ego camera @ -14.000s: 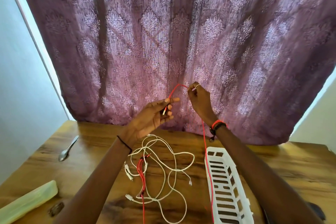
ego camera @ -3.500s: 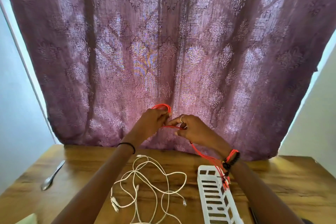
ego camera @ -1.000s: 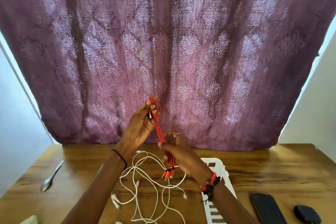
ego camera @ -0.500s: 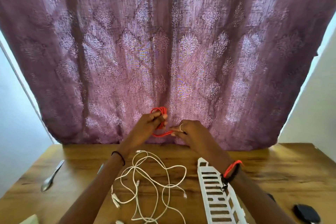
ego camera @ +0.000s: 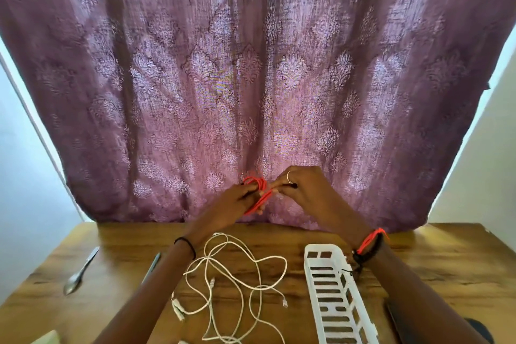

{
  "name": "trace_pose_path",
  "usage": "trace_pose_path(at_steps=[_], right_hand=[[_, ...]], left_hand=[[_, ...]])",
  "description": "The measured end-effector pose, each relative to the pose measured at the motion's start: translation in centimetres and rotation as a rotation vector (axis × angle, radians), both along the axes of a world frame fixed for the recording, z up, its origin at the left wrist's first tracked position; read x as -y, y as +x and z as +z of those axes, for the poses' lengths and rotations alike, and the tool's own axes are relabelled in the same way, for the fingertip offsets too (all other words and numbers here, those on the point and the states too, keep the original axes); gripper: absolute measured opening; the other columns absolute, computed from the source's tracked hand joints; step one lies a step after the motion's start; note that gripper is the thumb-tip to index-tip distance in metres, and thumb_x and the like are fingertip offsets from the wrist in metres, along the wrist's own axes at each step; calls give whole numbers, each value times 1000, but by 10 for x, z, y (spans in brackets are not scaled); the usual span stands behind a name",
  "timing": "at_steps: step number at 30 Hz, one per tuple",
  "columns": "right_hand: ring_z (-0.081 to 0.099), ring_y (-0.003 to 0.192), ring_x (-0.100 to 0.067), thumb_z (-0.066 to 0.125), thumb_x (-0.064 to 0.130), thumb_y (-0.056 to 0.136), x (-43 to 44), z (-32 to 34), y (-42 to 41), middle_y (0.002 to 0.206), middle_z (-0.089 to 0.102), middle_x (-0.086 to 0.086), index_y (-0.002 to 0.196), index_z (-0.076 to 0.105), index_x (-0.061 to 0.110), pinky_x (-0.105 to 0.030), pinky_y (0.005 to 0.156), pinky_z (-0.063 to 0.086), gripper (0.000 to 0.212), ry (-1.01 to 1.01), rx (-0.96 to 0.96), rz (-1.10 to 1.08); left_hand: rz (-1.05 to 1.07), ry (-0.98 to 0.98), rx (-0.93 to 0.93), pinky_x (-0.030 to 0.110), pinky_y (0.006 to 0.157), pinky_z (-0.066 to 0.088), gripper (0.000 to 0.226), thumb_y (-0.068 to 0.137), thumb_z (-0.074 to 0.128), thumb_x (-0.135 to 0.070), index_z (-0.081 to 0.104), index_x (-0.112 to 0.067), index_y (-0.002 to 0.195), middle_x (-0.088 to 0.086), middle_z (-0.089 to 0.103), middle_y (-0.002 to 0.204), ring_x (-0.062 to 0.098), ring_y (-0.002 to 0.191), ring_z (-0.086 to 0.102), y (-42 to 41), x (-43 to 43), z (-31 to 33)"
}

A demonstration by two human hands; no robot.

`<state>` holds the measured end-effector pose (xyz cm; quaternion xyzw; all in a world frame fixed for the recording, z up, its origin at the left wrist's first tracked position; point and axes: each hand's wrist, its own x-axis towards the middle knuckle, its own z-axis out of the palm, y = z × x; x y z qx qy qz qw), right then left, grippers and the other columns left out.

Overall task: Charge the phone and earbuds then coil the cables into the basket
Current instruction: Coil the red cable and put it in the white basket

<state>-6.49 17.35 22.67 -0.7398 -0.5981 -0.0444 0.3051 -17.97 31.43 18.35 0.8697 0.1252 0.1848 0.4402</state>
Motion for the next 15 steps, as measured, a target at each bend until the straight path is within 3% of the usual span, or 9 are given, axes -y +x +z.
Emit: trace_pose_path(at_steps=[3, 5, 8, 10, 12, 15], right_hand=[[61, 69, -12, 73, 4, 75, 3, 5, 5, 86, 72, -17, 89, 75, 4, -9, 66, 41, 15, 56, -212, -32], [58, 53, 1, 73, 1, 74, 4, 4, 9, 79, 72, -19, 87, 74, 3, -5, 60, 42, 13, 31, -312, -15], [55, 44, 8, 72, -2, 75, 3, 6, 11, 68, 69, -17, 88, 73, 0, -5, 55, 43, 13, 2, -389, 5], [55, 44, 8, 70, -4, 76, 1, 6, 13, 63, 65, -5, 92, 71, -1, -5, 54, 44, 16, -4, -450, 33], [58, 50, 6, 70, -4, 76, 1, 6, 13, 68, 64, 2, 99, 69, 13, -8, 58, 48, 28, 33, -519, 57], [65, 69, -13, 69, -6, 76, 2, 2, 15, 86, 68, -7, 120, 52, 33, -22, 69, 56, 61, 168, -746, 116]], left_hand=[[-56, -221, -24, 11, 57, 41, 23, 98, 38, -11, 57, -15, 85, -9, 62, 55, -7, 50, 56, -5, 11, 4], [-79, -323, -37, 15, 61, 42, 25, 99, 37, -16, 56, -16, 84, -8, 61, 60, -5, 52, 56, -8, 16, 4], [-183, -257, -83, 15, 67, 42, 14, 95, 45, -25, 54, -13, 97, -4, 50, 73, -1, 60, 51, -7, 25, 1], [-206, -278, -98, 13, 65, 42, 14, 98, 43, -17, 52, -16, 108, -5, 45, 74, -3, 61, 47, -5, 30, -2], [-172, -416, -83, 12, 59, 41, 21, 98, 37, -8, 54, -16, 106, -2, 41, 70, -4, 53, 45, -3, 33, -3], [-169, -721, 14, 13, 53, 43, 23, 97, 37, -8, 60, -9, 98, -5, 43, 62, -1, 48, 41, -4, 33, -7]])
